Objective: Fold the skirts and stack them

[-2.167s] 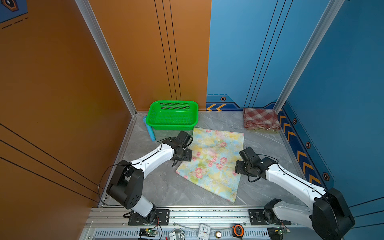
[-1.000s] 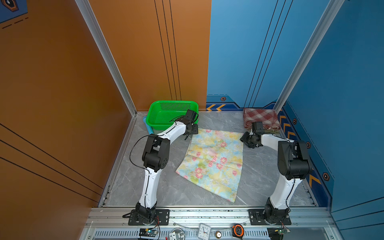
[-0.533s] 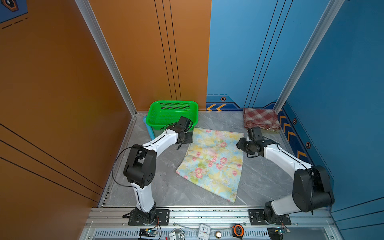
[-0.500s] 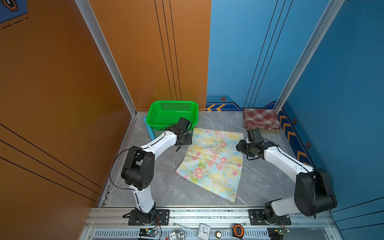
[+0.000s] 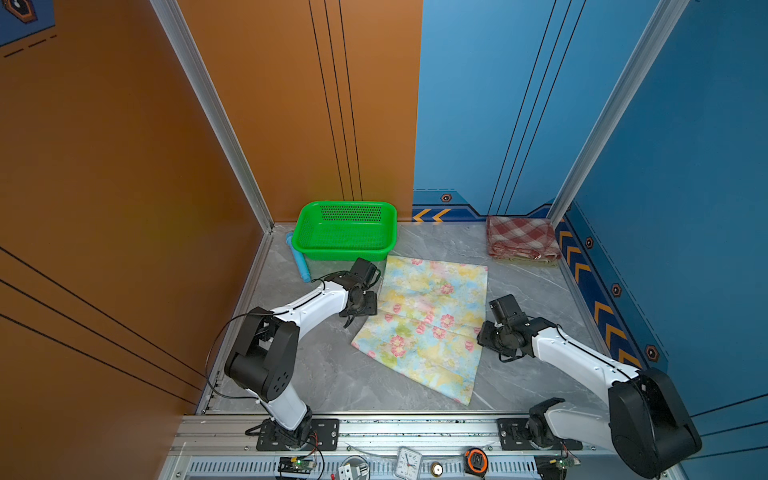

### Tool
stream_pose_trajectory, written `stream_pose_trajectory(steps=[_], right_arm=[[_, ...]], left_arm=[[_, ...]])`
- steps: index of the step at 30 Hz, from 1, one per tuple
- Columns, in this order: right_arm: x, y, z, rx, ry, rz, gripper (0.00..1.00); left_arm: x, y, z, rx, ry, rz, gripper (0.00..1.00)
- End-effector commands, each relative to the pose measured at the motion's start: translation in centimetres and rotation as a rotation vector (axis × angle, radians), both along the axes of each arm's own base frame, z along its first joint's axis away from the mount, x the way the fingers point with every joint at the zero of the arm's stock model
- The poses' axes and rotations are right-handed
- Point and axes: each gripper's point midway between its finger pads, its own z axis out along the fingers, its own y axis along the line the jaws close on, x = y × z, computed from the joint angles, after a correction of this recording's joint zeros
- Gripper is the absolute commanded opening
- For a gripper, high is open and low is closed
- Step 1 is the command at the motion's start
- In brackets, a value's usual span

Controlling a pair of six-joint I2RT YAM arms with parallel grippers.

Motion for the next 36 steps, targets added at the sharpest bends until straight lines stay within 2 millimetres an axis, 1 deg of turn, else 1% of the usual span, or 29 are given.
stream_pose_trajectory(steps=[1,3,5,6,9,10,11,16,18,20,23,26,27,28,29,31,32,33,34,36], right_arm=[[1.3,1.0,-0.5,0.038,-0.037,-0.006,0.47],[2.4,1.6,-0.4,0.052,-0.058,0.003,0.43],[3.6,2.2,-0.2,0.062,-0.086,0.013,0.41],[4.1,2.4,-0.3,0.066,-0.092,0.008,0.36],[5.2,3.0,-0.5,0.072,-0.079,0.024,0.12],[5.6,3.0,-0.1,0.063,-0.088,0.027,0.05],[5.9,2.8,0.3,0.057,-0.102,0.025,0.00],[8.0,2.3,3.7,0.043,-0.163,0.010,0.00],[8.9,1.9,5.0,0.041,-0.185,-0.009,0.00],[9.8,1.2,5.8,0.046,-0.200,-0.038,0.00],[11.3,0.2,6.5,0.051,-0.208,-0.073,0.00],[12.8,-1.0,6.0,0.045,-0.193,-0.109,0.00],[13.1,-1.2,5.9,0.057,-0.184,-0.119,0.01],[13.4,-1.5,5.6,0.061,-0.177,-0.126,0.11],[13.6,-1.7,5.4,0.054,-0.173,-0.128,0.25],[13.1,-2.2,5.2,0.038,-0.157,-0.132,0.52],[12.5,-2.4,5.3,0.029,-0.156,-0.131,0.60],[11.9,-2.6,5.3,0.020,-0.152,-0.132,0.64],[11.0,-2.9,5.3,0.014,-0.153,-0.134,0.67],[9.1,-3.4,5.2,0.004,-0.144,-0.137,0.68]], left_arm=[[-0.5,0.4,0.5,-0.005,-0.002,0.013,0.70],[-0.5,0.6,0.5,-0.004,0.001,0.012,0.70],[-0.7,0.9,0.4,-0.002,0.009,0.016,0.70],[-0.7,1.1,0.4,-0.004,0.011,0.018,0.70],[-0.9,1.5,0.5,-0.016,0.020,0.031,0.70],[-0.9,1.6,0.7,-0.019,0.016,0.033,0.70],[-1.0,1.7,0.8,-0.018,0.014,0.036,0.70],[-1.2,2.8,1.4,-0.011,0.011,0.054,0.71],[-1.2,3.0,1.5,-0.012,0.008,0.059,0.71],[-1.2,3.0,1.4,-0.010,0.010,0.060,0.71],[-1.2,2.9,1.2,-0.015,0.019,0.059,0.71],[-1.3,2.8,1.1,-0.013,0.022,0.057,0.71],[-1.3,2.7,1.1,-0.013,0.021,0.052,0.71],[-1.4,2.5,1.0,-0.013,0.024,0.044,0.71],[-1.6,2.2,1.0,-0.012,0.025,0.039,0.71],[-2.0,1.6,0.9,-0.020,0.031,0.027,0.71],[-2.2,1.1,0.8,-0.027,0.032,0.014,0.71],[-2.4,0.5,1.0,-0.036,0.025,-0.002,0.70],[-3.3,0.1,0.4,-0.034,0.039,-0.023,0.70],[-4.0,-1.4,0.2,-0.059,0.025,-0.069,0.69]])
